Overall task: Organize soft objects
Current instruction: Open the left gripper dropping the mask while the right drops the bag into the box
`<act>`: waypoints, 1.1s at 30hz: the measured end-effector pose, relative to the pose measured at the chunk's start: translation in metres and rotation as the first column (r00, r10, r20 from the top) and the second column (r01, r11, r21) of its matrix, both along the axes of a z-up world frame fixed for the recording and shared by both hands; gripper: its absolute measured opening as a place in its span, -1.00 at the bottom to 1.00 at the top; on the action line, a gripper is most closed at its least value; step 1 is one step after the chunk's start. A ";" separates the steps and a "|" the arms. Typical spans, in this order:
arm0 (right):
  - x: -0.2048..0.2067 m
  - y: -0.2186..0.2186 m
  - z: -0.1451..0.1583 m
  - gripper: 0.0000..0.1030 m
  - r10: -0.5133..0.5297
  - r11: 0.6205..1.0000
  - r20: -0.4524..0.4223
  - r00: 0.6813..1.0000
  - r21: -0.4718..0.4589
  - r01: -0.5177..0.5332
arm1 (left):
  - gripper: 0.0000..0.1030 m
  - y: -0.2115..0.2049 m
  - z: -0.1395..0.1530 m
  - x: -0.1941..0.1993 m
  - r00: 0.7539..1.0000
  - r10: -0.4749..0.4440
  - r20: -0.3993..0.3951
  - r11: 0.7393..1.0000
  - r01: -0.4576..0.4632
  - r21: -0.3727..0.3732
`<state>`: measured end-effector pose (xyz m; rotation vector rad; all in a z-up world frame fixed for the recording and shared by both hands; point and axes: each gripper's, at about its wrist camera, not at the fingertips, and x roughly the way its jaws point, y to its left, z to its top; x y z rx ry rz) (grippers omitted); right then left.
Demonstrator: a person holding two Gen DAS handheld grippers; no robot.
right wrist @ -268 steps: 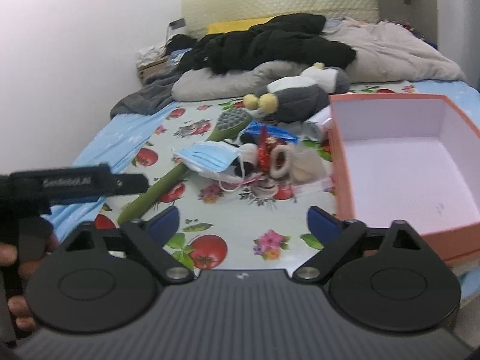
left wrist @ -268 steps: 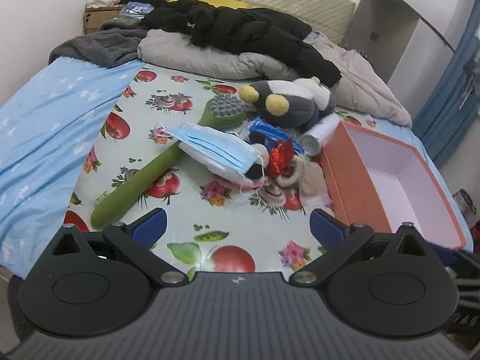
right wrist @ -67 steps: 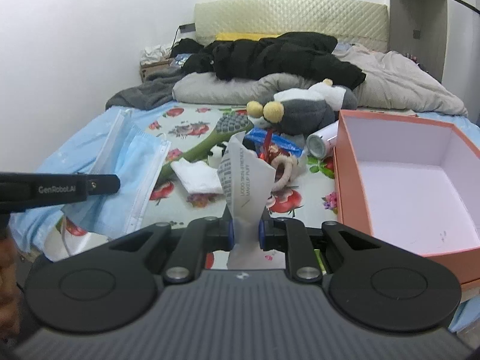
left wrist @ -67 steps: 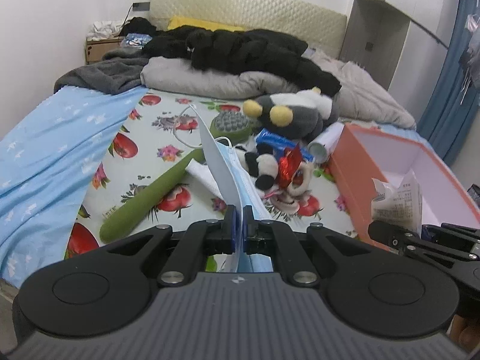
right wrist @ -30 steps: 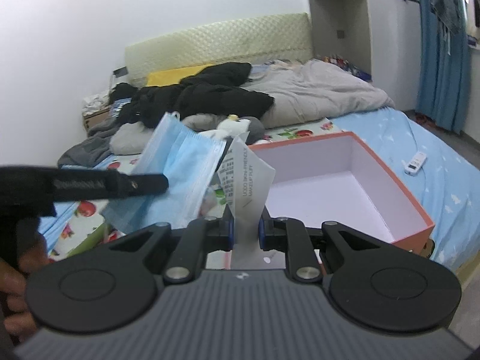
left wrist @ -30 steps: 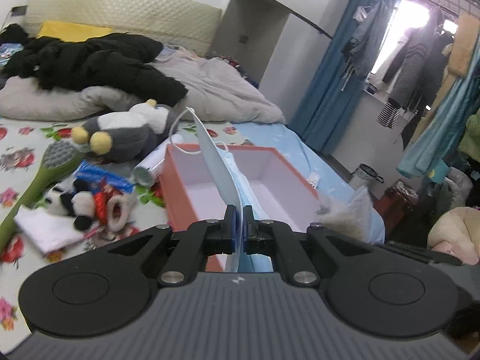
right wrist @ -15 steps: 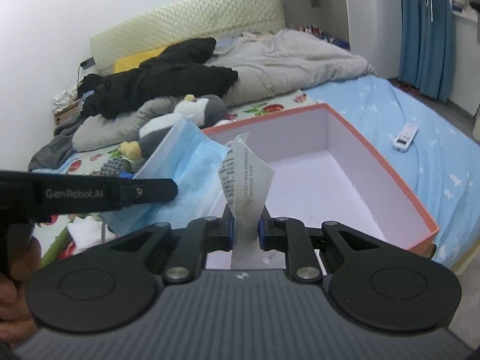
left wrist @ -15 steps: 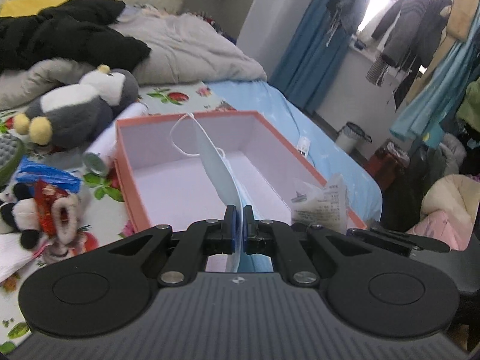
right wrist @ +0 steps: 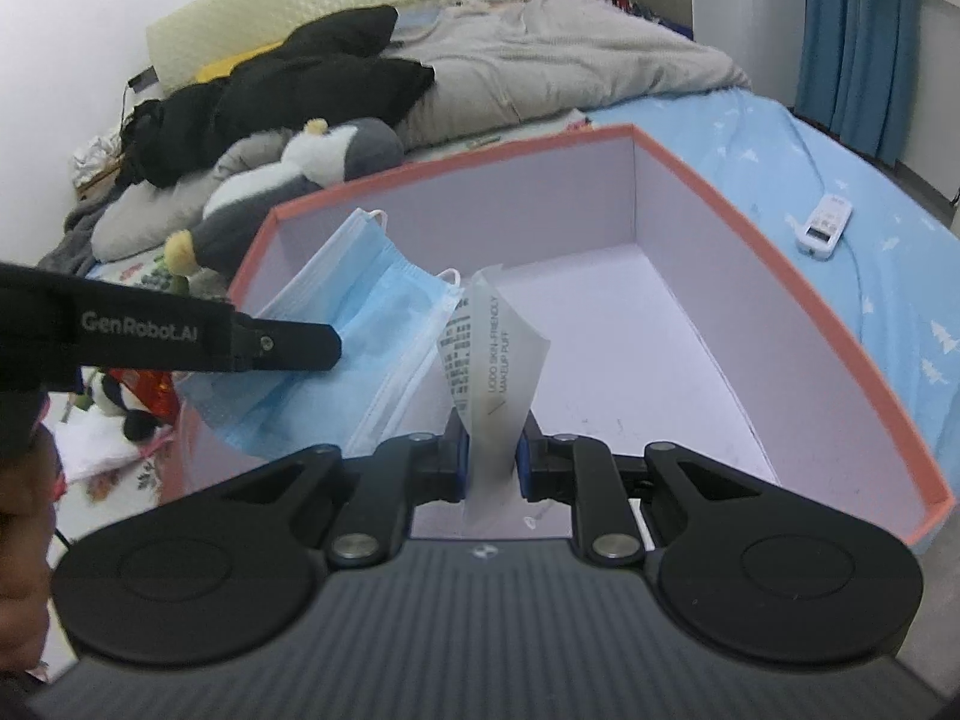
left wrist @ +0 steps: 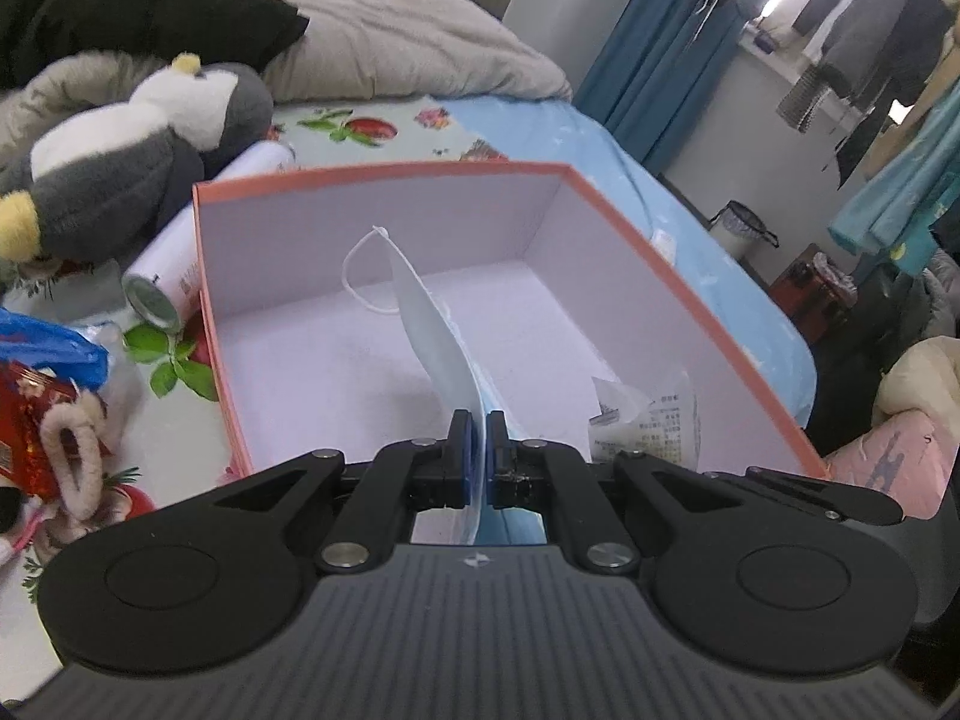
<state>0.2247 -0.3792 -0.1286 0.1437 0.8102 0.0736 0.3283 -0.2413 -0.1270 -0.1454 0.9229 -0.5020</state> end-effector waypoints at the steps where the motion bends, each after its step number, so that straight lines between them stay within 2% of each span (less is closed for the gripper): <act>1: 0.002 -0.002 -0.003 -0.61 0.000 1.000 -0.005 1.000 0.003 0.000 | -0.90 -0.001 -0.004 0.002 1.000 0.002 -0.004 1.000 -0.002 0.001; 5: 0.004 -0.005 -0.012 -0.57 0.001 1.000 -0.017 1.000 0.014 -0.001 | -0.88 -0.004 -0.017 0.006 1.000 -0.002 -0.007 1.000 0.002 0.000; 6: 0.004 -0.006 -0.013 -0.50 0.002 1.000 -0.023 1.000 0.017 -0.002 | -0.88 -0.004 -0.018 0.006 1.000 -0.001 -0.002 1.000 0.001 -0.003; 7: 0.003 -0.006 -0.014 -0.32 0.004 1.000 -0.026 1.000 0.015 -0.004 | -0.88 -0.004 -0.018 0.006 1.000 -0.001 -0.004 1.000 0.001 -0.008; 9: 0.003 -0.006 -0.012 -0.12 -0.003 1.000 -0.022 1.000 0.004 0.003 | -0.87 -0.002 -0.020 0.007 1.000 0.007 -0.014 1.000 -0.007 -0.016; 14: -0.007 -0.007 0.000 -0.11 -0.010 1.000 0.013 1.000 0.000 0.010 | -0.87 0.001 -0.013 -0.002 1.000 0.016 0.005 1.000 -0.016 -0.008; 19: -0.024 -0.002 0.018 -0.11 -0.011 1.000 0.062 0.998 0.008 0.011 | -0.87 0.009 0.007 -0.025 0.999 0.012 0.047 1.000 -0.012 -0.012; 30: -0.077 0.023 0.068 -0.11 0.027 0.999 0.147 0.989 0.013 -0.030 | -0.87 0.037 0.064 -0.098 0.989 0.029 0.144 1.000 -0.027 -0.009; 33: -0.092 0.026 0.078 -0.11 0.032 0.999 0.157 0.987 0.010 -0.034 | -0.87 0.044 0.074 -0.122 0.989 0.034 0.147 0.999 -0.031 -0.017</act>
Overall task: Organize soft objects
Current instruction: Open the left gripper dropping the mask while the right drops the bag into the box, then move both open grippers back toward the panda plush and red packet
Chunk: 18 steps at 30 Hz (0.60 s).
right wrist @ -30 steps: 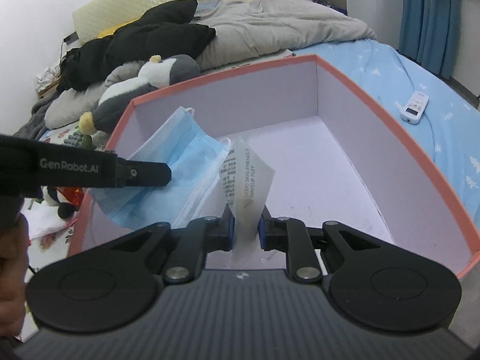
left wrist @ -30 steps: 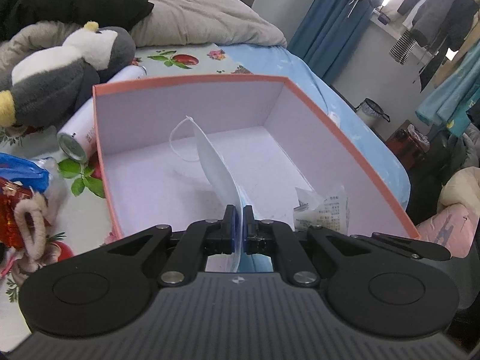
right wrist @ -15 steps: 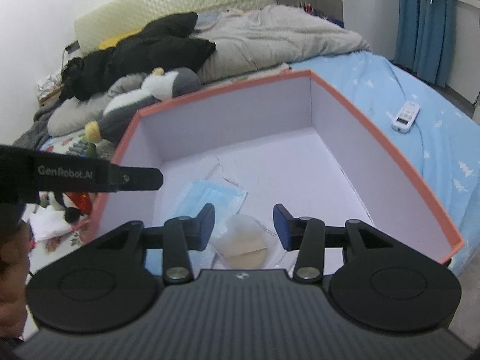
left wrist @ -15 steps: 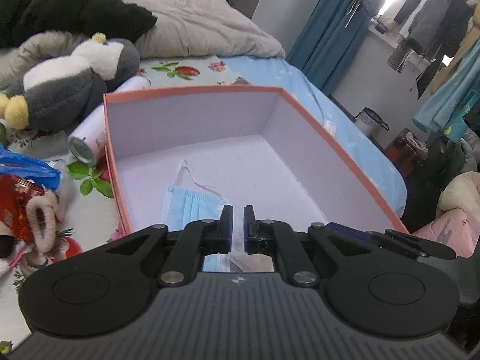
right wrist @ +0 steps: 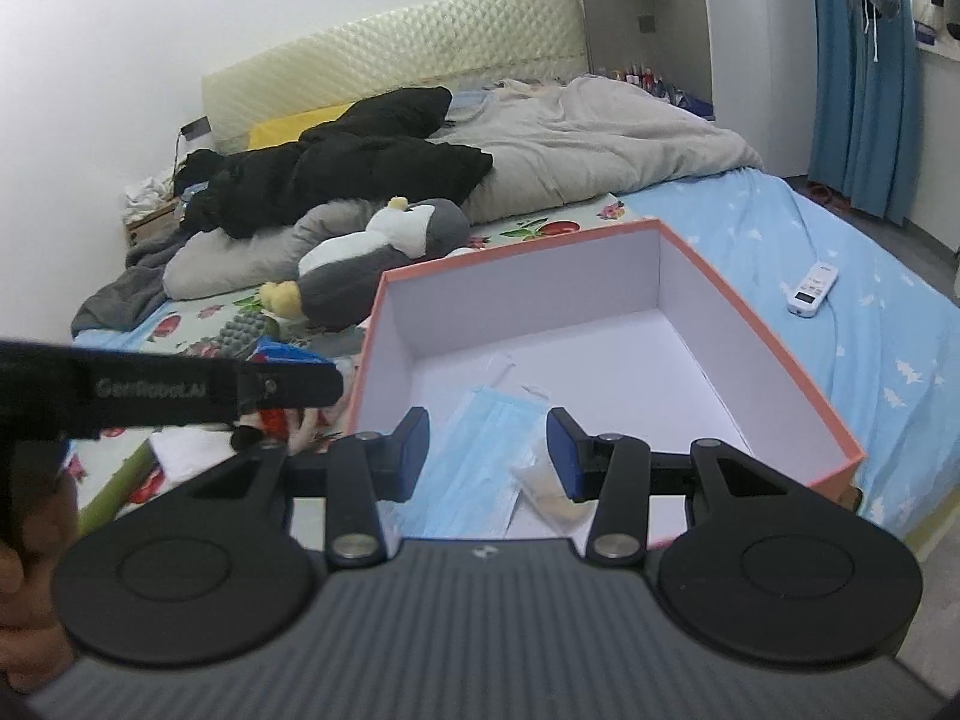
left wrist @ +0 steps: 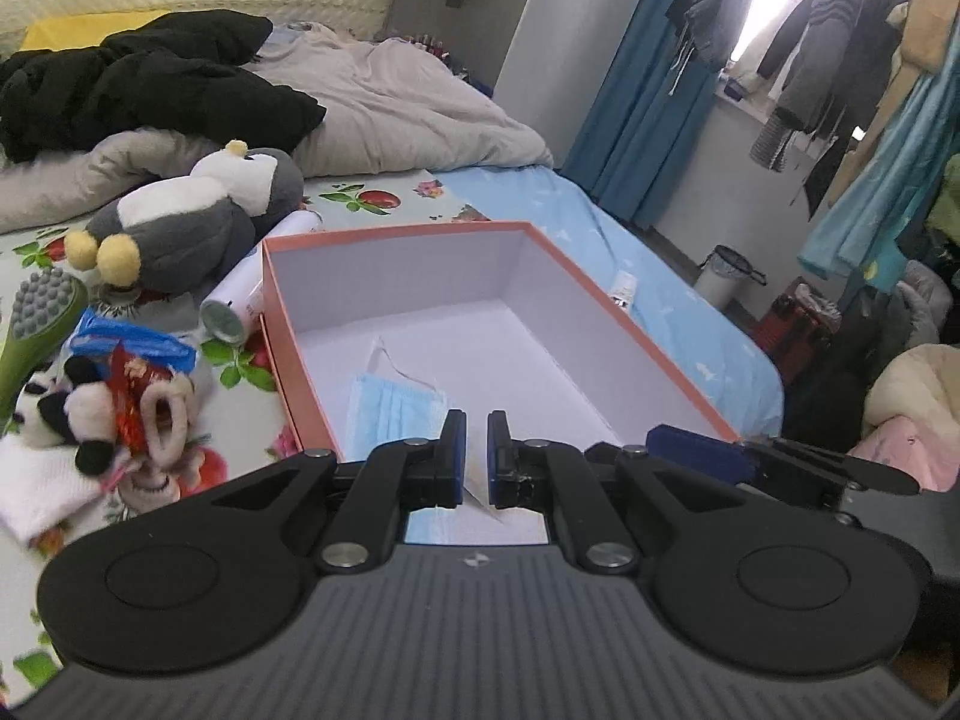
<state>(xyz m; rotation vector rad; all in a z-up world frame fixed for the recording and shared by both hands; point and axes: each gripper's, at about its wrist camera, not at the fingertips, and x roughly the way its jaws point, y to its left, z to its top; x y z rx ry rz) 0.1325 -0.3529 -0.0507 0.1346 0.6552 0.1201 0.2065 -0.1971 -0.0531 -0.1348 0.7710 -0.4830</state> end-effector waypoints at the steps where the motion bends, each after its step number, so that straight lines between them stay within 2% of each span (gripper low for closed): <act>1: -0.005 0.001 0.003 -0.11 0.003 1.000 0.003 1.000 -0.001 -0.003 | -0.87 0.003 0.003 -0.008 1.000 0.004 0.003 1.000 -0.004 -0.005; 10: -0.042 0.016 0.017 -0.11 0.029 1.000 -0.009 1.000 0.003 -0.029 | -0.87 0.029 0.031 -0.060 0.998 0.016 0.061 1.000 -0.017 0.025; 18: -0.055 0.035 0.030 -0.11 0.089 0.996 -0.002 0.996 -0.014 -0.089 | -0.87 0.056 0.049 -0.088 0.992 0.100 0.083 0.995 -0.100 -0.004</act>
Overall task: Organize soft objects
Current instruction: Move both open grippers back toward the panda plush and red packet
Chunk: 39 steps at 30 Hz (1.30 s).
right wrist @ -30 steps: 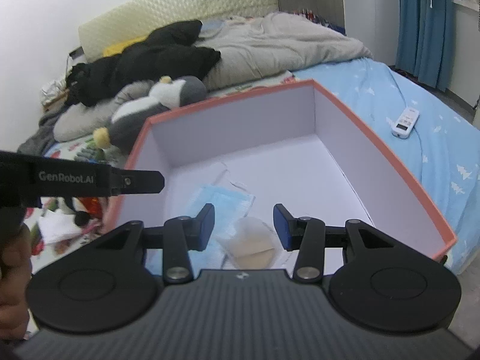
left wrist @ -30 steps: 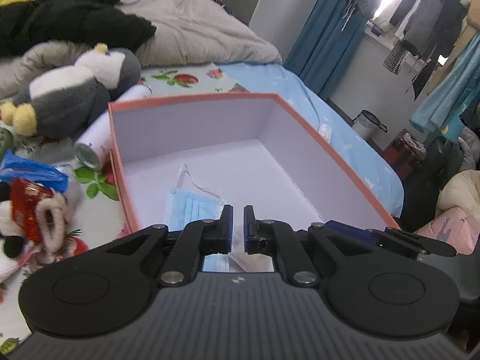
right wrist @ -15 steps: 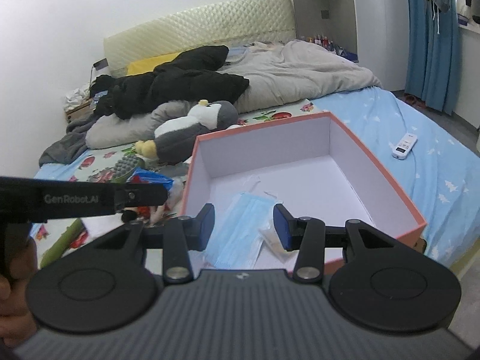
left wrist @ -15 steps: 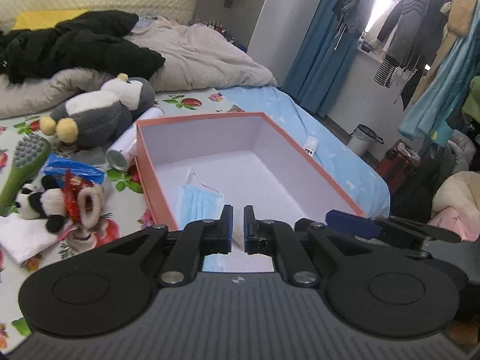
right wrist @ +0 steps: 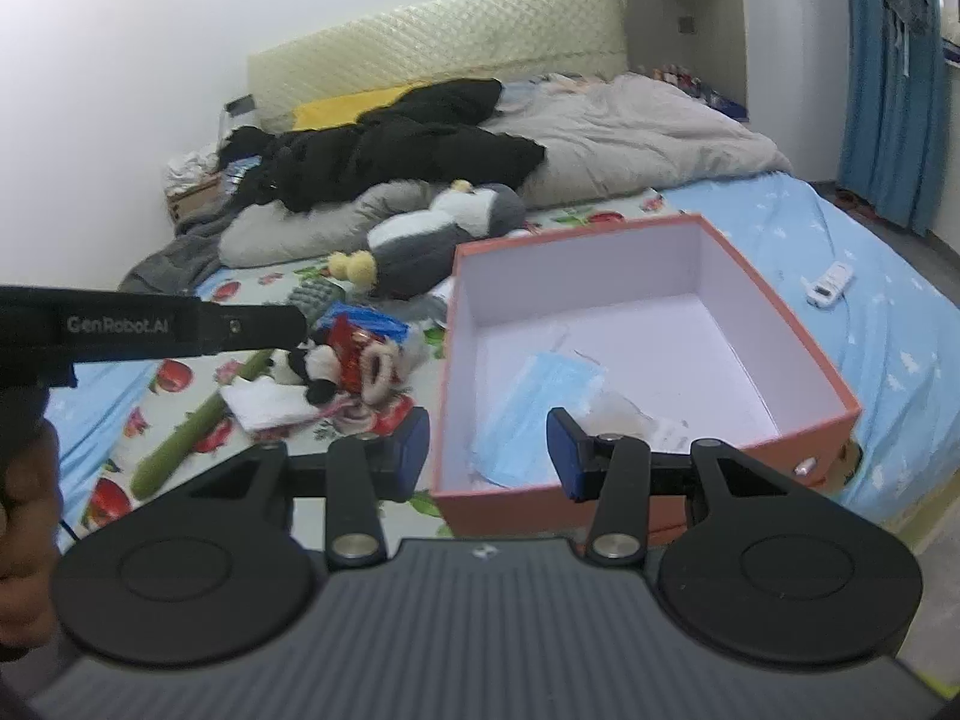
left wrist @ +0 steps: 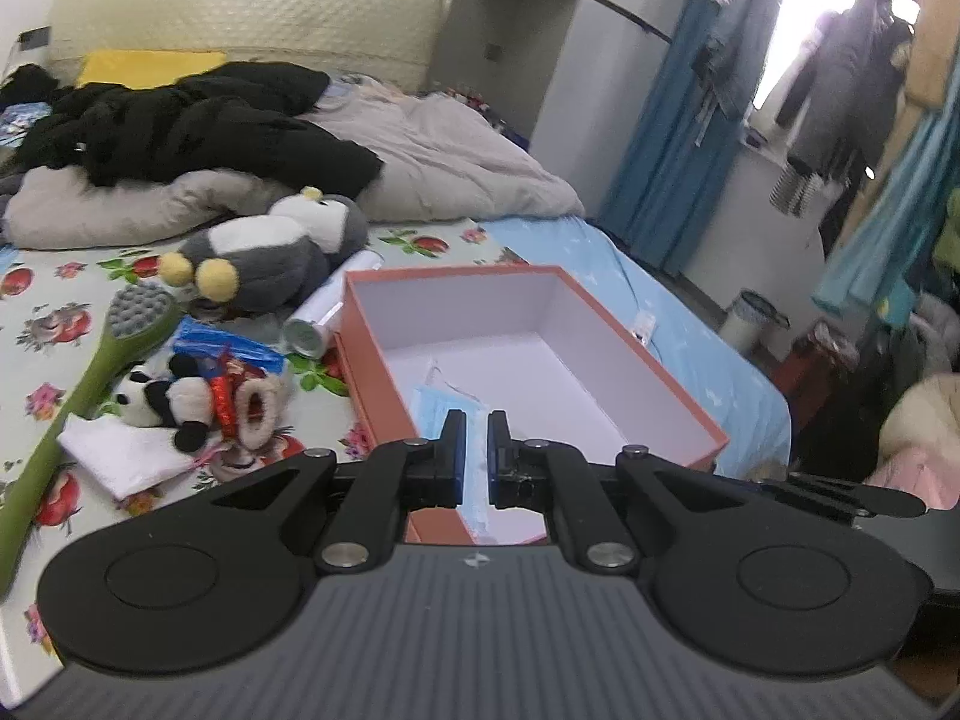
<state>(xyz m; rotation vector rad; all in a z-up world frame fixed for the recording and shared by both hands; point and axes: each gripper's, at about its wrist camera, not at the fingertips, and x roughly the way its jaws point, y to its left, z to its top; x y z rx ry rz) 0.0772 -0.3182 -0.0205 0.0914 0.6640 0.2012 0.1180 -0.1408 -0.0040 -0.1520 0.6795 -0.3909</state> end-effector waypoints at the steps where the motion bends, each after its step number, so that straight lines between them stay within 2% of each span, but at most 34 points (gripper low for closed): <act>1: -0.001 0.004 0.004 -0.11 0.008 1.000 0.016 1.000 -0.017 -0.008 | -0.87 0.004 0.003 -0.004 1.000 0.008 0.008 1.000 -0.008 -0.003; 3: -0.004 0.009 0.010 -0.11 0.019 0.999 0.033 0.999 -0.030 -0.018 | -0.87 0.011 0.009 -0.012 0.999 0.024 0.024 1.000 -0.024 0.007; 7: -0.008 0.016 0.016 -0.11 0.047 0.999 0.039 0.998 0.004 -0.047 | -0.87 0.027 0.016 -0.027 0.998 0.054 0.033 0.999 -0.054 0.001; 23: -0.005 0.085 0.000 -0.11 0.185 0.982 -0.002 0.983 0.041 -0.185 | -0.87 0.102 0.007 -0.059 0.977 0.215 0.014 0.977 -0.215 -0.004; 30: -0.001 0.107 -0.020 -0.11 0.222 0.974 -0.051 0.974 0.046 -0.220 | -0.87 0.136 -0.017 -0.058 0.961 0.276 -0.026 0.960 -0.277 -0.040; 39: 0.040 0.134 -0.042 -0.11 0.246 0.969 -0.090 0.965 0.053 -0.242 | -0.87 0.173 -0.064 -0.013 0.927 0.360 -0.110 0.930 -0.366 -0.039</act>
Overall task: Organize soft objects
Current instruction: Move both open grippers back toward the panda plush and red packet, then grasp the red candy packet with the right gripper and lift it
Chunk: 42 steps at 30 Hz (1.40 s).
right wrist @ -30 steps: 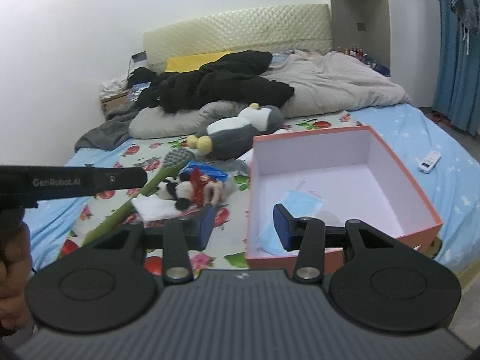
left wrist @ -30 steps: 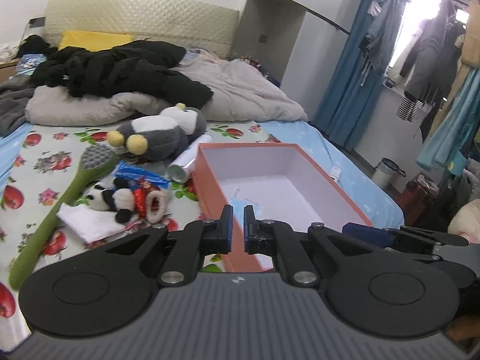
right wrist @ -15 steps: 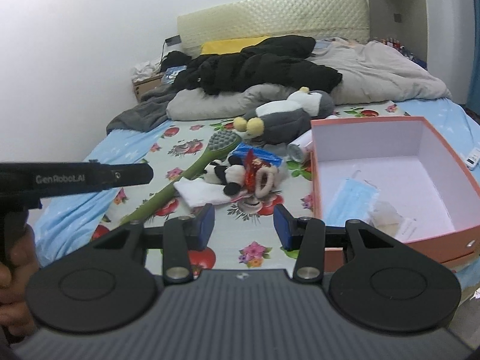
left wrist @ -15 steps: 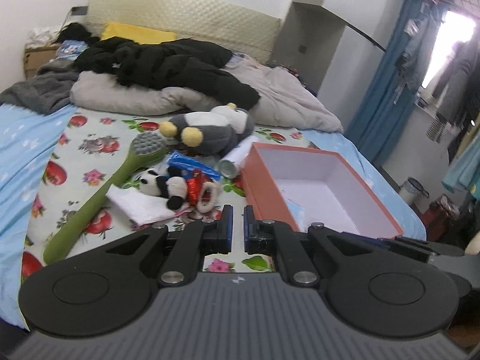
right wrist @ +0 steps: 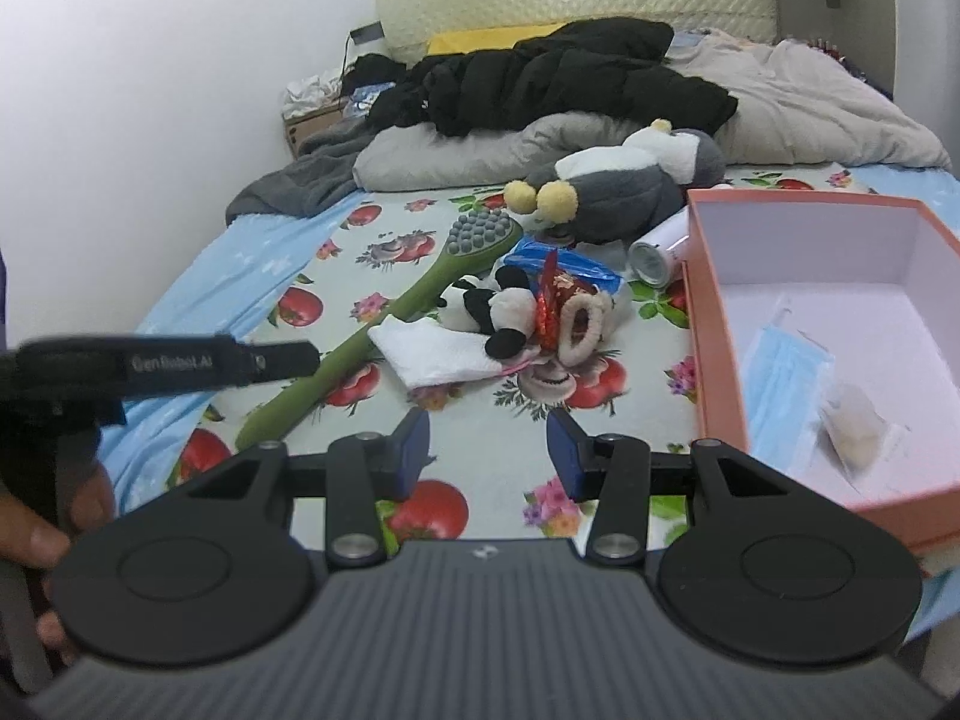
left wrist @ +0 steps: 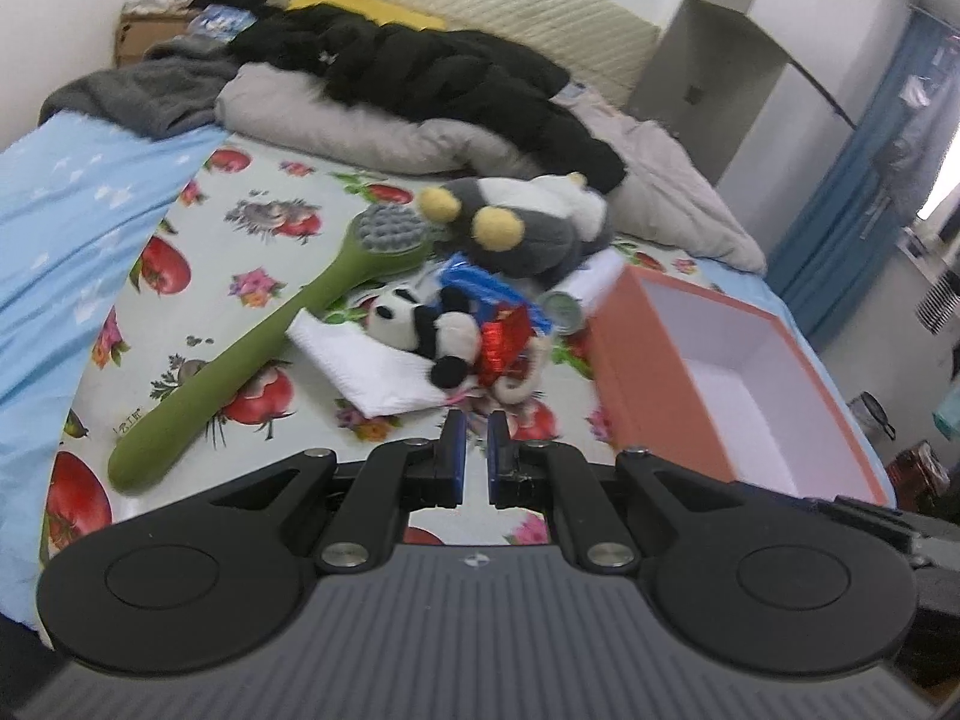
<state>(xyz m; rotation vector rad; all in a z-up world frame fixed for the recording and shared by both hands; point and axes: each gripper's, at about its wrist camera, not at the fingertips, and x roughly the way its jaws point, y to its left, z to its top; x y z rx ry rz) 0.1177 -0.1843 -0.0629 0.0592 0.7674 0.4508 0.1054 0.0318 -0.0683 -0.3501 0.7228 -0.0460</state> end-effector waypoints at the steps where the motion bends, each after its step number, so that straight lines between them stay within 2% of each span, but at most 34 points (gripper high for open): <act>1: 0.007 0.004 -0.002 -0.11 0.003 1.000 0.000 1.000 0.003 -0.003 | -0.87 0.004 -0.006 0.007 1.000 0.007 -0.010 1.000 -0.007 -0.002; 8: 0.057 0.024 -0.029 -0.11 -0.020 1.000 -0.036 0.999 -0.003 0.020 | -0.87 0.027 -0.050 0.060 0.997 0.038 -0.065 0.999 -0.040 -0.031; 14: 0.095 0.027 -0.048 -0.14 -0.054 0.998 -0.062 0.997 -0.010 0.054 | -0.84 0.033 -0.080 0.102 0.995 0.009 -0.095 0.999 -0.013 -0.044; 16: 0.106 0.028 -0.051 -0.18 -0.059 0.998 -0.066 0.996 -0.003 0.059 | -0.51 0.032 -0.090 0.117 0.994 -0.001 -0.110 0.998 -0.005 -0.055; 17: 0.112 0.029 -0.053 -0.21 -0.059 0.998 -0.071 0.996 0.002 0.059 | -0.21 0.031 -0.093 0.123 0.994 -0.010 -0.110 0.998 0.003 -0.065; 18: 0.119 0.030 -0.056 -0.27 -0.057 0.998 -0.078 0.995 0.009 0.058 | -0.09 0.030 -0.097 0.129 0.994 -0.018 -0.105 0.997 0.010 -0.070; 22: 0.143 0.037 -0.064 -0.43 -0.059 0.998 -0.090 0.994 0.014 0.060 | -0.09 0.020 -0.107 0.152 0.994 -0.056 -0.093 0.998 0.052 -0.047; 33: 0.187 0.048 -0.088 -0.49 -0.062 0.998 -0.136 0.989 0.014 0.064 | -0.10 0.000 -0.139 0.196 0.985 -0.120 -0.122 0.992 0.124 0.027; 37: 0.196 0.052 -0.098 -0.67 -0.050 0.999 -0.155 0.987 0.010 0.053 | -0.12 -0.004 -0.147 0.207 0.981 -0.136 -0.139 0.989 0.144 0.045; 39: 0.198 0.053 -0.098 -0.80 -0.048 0.999 -0.149 0.988 0.001 0.049 | -0.32 -0.007 -0.150 0.210 0.980 -0.136 -0.143 0.987 0.146 0.064; 42: 0.198 0.052 -0.096 -0.87 -0.048 0.999 -0.136 0.990 0.000 0.049 | -0.47 -0.012 -0.151 0.213 0.978 -0.148 -0.146 0.982 0.163 0.092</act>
